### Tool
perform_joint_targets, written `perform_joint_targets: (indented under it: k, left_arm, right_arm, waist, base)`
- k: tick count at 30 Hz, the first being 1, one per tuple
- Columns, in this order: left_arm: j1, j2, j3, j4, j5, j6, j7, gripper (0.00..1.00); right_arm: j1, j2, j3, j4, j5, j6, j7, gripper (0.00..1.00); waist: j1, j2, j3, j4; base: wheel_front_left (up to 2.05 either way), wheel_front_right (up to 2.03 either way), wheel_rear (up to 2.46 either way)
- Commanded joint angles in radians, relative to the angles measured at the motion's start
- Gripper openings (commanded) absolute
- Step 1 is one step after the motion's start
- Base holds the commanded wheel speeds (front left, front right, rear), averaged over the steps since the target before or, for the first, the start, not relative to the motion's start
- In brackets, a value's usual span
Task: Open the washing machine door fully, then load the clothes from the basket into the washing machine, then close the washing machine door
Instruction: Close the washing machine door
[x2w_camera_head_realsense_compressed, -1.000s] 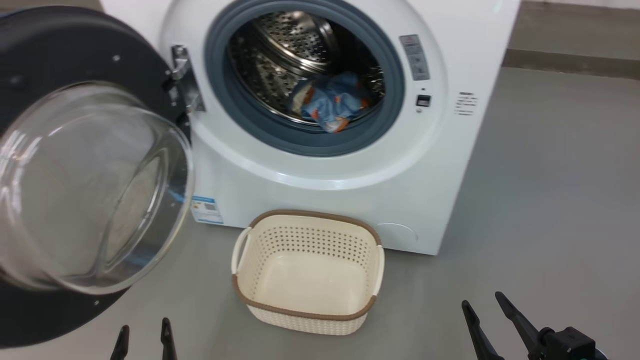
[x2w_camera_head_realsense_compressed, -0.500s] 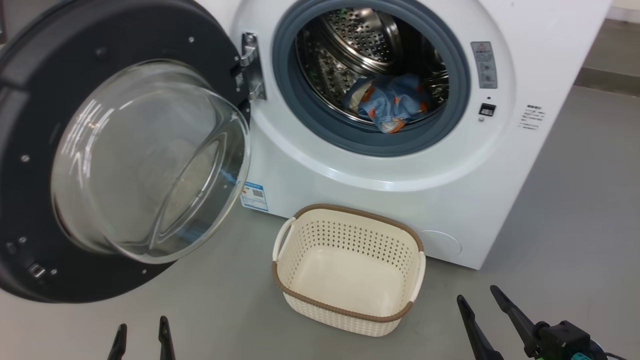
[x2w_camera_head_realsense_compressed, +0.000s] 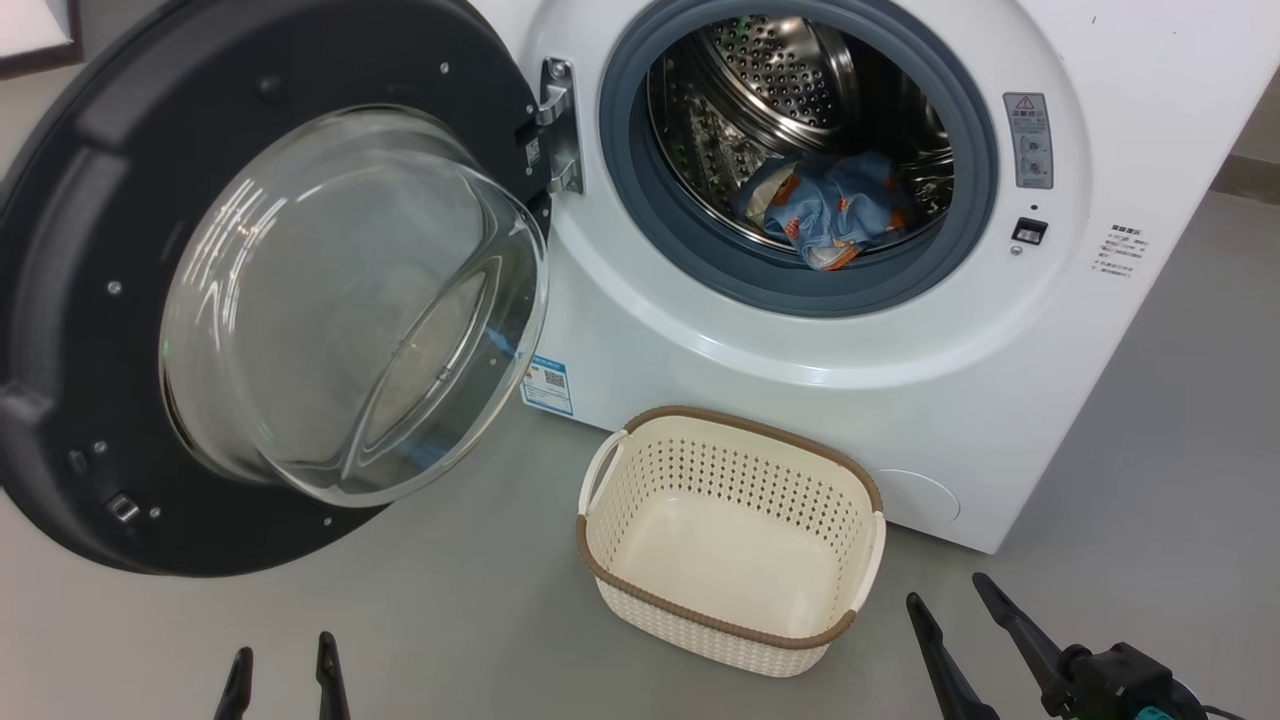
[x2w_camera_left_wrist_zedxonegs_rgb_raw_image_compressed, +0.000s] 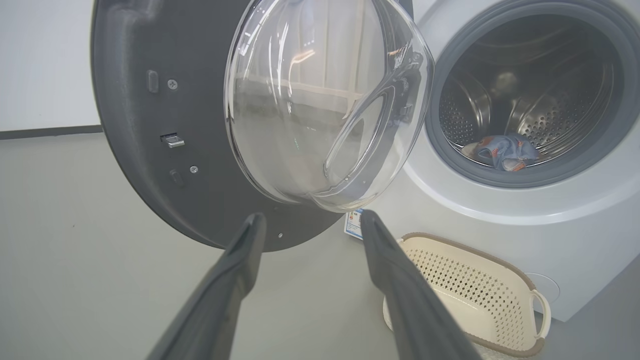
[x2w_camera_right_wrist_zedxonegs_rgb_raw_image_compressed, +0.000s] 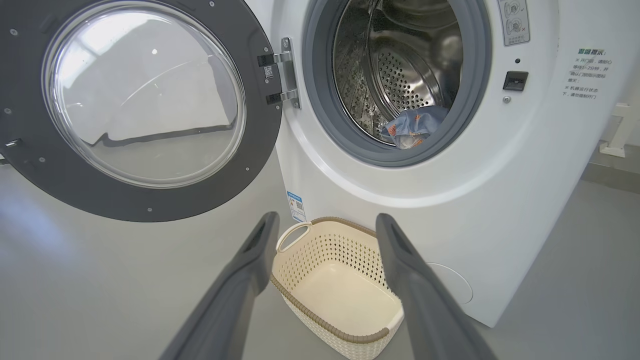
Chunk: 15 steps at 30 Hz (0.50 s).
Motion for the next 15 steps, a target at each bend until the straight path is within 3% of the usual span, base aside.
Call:
perform_joint_targets:
  k: [1, 15]
  left_arm:
    - [-0.013, 0.007, 0.032, -0.03, -0.005, 0.007, -0.006, 1.0]
    - [-0.015, 0.007, 0.037, -0.03, -0.01, 0.008, -0.006, 1.0]
  right_arm:
    - [-0.04, -0.016, 0.018, -0.023, -0.004, 0.001, -0.005, 1.0]
    - [-0.049, -0.017, 0.028, -0.02, -0.006, 0.001, -0.005, 1.0]
  waist:
    - [0.0, 0.0, 0.002, 0.005]
    - [0.0, 0.0, 0.009, 0.023]
  base:
    - [0.0, 0.0, 0.0]
    - [0.0, 0.0, 0.0]
